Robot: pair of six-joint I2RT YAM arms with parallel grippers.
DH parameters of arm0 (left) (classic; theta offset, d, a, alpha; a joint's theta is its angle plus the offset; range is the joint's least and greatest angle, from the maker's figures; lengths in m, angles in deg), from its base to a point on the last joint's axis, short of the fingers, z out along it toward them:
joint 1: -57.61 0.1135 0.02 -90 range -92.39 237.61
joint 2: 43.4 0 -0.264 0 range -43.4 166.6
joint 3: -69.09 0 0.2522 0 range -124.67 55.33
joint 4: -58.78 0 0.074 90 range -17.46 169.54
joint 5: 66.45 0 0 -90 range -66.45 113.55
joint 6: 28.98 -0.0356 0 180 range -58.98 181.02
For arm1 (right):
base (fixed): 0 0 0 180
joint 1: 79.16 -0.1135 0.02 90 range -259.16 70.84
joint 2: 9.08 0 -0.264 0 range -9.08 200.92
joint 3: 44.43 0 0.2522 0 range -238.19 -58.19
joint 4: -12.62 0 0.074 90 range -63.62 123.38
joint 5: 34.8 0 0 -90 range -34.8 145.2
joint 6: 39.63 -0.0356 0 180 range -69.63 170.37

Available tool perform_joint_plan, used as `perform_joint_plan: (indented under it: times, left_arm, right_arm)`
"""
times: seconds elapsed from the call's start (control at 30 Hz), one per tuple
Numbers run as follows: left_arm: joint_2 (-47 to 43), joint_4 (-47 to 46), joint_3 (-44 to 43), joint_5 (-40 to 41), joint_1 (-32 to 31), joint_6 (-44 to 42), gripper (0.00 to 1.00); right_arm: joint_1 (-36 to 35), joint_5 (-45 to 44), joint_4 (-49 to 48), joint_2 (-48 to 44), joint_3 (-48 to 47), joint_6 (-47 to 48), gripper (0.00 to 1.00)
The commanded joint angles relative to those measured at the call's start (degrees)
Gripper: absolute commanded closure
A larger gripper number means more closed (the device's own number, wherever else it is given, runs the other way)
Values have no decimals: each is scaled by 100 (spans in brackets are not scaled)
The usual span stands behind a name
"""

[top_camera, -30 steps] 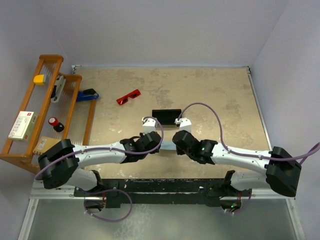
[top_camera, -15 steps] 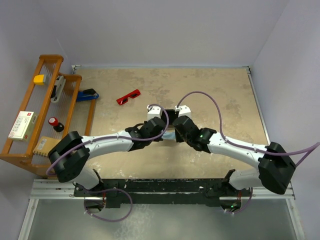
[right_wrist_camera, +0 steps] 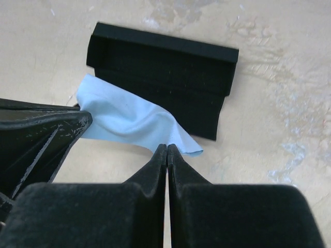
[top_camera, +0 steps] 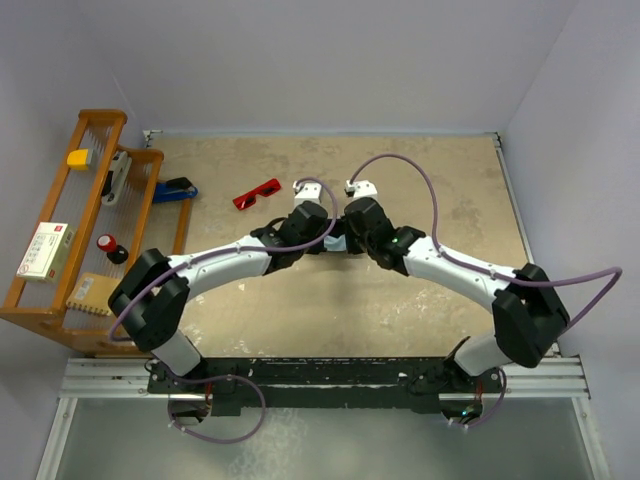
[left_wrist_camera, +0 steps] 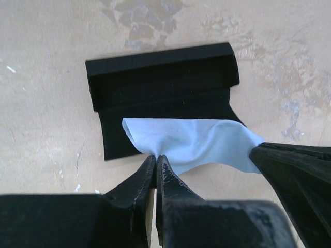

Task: Organize the sunglasses
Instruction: Place the glasses cleaning cloth in the sunglasses case.

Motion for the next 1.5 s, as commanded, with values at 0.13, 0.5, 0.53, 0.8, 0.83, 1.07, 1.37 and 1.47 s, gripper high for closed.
perform_joint_plan:
  times: [0.13, 0.5, 0.53, 0.8, 0.83, 1.07, 1.37, 1.47]
  left_arm:
    - [364, -28, -768, -286, 435, -375, 100]
    - [843, -241, -1189, -628, 857, -473, 100]
    - [897, -243, -1232, -660, 885, -479, 100]
    - [1268, -393, -1386, -862, 1043, -486, 100]
    - [1298, -402, -1394, -880, 1056, -483, 100]
    - [1430, -416, -1454, -1001, 1122, -449, 100]
    - [1334, -439, -1254, -1167, 1122, -379, 100]
    - [1314, -462, -1171, -1216, 1121, -359, 100]
  right_arm:
    - [443, 393, -275, 497, -808, 327, 100]
    - [821, 650, -387, 1256, -1420, 409, 100]
    - [848, 692, -394, 1314, -1460, 414, 100]
    - [1042, 780, -479, 1681, -1708, 496, 100]
    - [1072, 799, -496, 1724, -1722, 505, 100]
    - [1191, 1026, -533, 1915, -1764, 465, 100]
    - [1191, 1222, -608, 1820, -1422, 330, 100]
    - [1191, 1241, -632, 1777, -1312, 290, 100]
